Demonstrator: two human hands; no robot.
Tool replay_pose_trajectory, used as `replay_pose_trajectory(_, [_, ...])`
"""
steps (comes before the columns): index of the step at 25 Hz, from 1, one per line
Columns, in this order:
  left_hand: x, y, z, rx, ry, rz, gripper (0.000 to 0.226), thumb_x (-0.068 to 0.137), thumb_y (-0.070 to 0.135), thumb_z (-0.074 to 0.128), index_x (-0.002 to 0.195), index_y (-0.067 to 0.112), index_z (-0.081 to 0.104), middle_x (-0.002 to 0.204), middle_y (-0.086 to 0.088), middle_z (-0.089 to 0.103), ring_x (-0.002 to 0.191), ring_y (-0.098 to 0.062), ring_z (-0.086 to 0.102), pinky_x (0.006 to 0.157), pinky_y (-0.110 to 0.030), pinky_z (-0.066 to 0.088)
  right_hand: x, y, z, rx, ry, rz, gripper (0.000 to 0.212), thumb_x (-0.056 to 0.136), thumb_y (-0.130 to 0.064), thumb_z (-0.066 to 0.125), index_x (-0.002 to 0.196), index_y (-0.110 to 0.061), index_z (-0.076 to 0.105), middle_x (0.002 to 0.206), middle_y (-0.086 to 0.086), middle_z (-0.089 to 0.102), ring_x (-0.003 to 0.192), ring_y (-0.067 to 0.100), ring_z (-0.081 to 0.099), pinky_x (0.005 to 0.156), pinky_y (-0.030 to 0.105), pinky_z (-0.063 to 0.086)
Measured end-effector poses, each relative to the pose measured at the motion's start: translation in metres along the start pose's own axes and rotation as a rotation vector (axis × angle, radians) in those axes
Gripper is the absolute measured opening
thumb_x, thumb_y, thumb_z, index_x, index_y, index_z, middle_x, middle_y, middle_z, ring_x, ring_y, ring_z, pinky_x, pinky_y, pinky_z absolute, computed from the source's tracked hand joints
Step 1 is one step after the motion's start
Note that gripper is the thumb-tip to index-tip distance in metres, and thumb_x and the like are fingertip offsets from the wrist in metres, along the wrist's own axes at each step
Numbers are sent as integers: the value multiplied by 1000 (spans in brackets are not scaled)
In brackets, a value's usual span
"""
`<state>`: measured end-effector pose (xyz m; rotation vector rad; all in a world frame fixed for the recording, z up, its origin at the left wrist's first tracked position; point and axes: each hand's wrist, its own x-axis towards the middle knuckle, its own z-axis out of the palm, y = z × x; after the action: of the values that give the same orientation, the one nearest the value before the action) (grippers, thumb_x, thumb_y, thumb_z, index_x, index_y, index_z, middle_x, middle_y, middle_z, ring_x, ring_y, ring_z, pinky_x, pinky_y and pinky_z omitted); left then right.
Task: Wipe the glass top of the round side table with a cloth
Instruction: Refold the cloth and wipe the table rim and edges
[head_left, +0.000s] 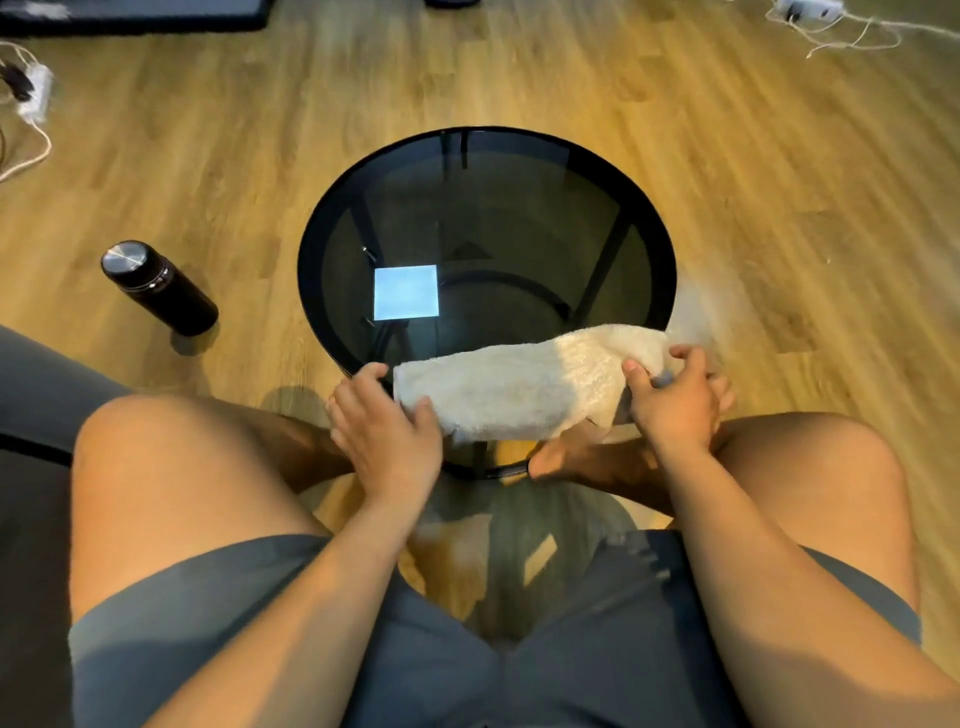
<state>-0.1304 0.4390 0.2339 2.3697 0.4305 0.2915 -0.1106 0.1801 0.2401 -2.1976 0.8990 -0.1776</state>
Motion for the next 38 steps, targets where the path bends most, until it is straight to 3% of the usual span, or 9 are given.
replay_pose_trajectory(4, [-31,22,28,389,-280,784,45,86,24,68,128,20,54,131,-6,56,120,-28,50,105,-42,40,6,-3,14,159,9,247,58,83,-42,73,125,-16,44,132,15,47,118,31,53,90,35,46])
replay_pose_trajectory(9, [-11,19,18,513,-470,789,44,92,14,62,135,22,57,130,-3,56,116,-24,46,98,-34,40,-48,-24,38,237,-224,402,34,97,-35,53,106,-4,64,103,15,68,88,29,67,65,37,57])
replay_pose_trajectory(13, [5,-12,-19,400,-198,134,30,83,14,69,113,11,65,115,-15,56,108,-33,48,88,-41,44,-136,-63,92,556,-565,593,24,94,-27,51,111,-17,65,104,6,69,99,25,67,85,44,59])
replay_pose_trajectory(16, [8,4,-14,-372,-260,-664,23,91,12,57,114,7,60,113,-12,64,109,-27,60,84,-35,48,-117,-71,91,931,-496,865,26,98,-15,52,122,-18,62,110,5,71,101,24,68,87,45,59])
replay_pose_trajectory(23, [-24,92,61,-1044,-566,-1305,37,91,4,47,127,9,54,114,-14,68,103,-28,66,76,-36,52,0,-48,19,770,-187,686,20,96,-7,47,115,-10,53,101,7,62,89,24,63,87,42,56])
replay_pose_trajectory(27, [-31,103,55,-1188,-674,-1326,28,93,3,48,119,3,58,119,-17,66,109,-30,64,104,-46,46,-2,-43,48,722,0,585,43,89,-28,48,129,-15,51,116,4,63,106,24,62,95,44,53])
replay_pose_trajectory(31, [8,53,2,-1400,-394,-1219,38,83,10,47,118,1,56,122,-23,62,114,-42,59,103,-55,42,-47,-46,81,757,-61,875,84,72,-58,51,146,-23,37,136,7,54,120,33,56,103,52,45])
replay_pose_trajectory(35, [61,4,-12,-1448,-93,-1192,53,85,36,51,132,12,56,129,-19,61,121,-44,55,102,-56,40,-117,-74,98,779,-369,870,56,103,-44,38,150,-16,29,142,9,50,124,27,53,109,40,41])
replay_pose_trajectory(38, [18,40,20,-1420,-243,-1206,74,85,68,50,132,12,52,125,-20,62,117,-43,58,103,-58,42,-118,-70,99,749,-335,786,51,104,-46,32,145,-16,35,134,7,55,114,18,55,103,32,43])
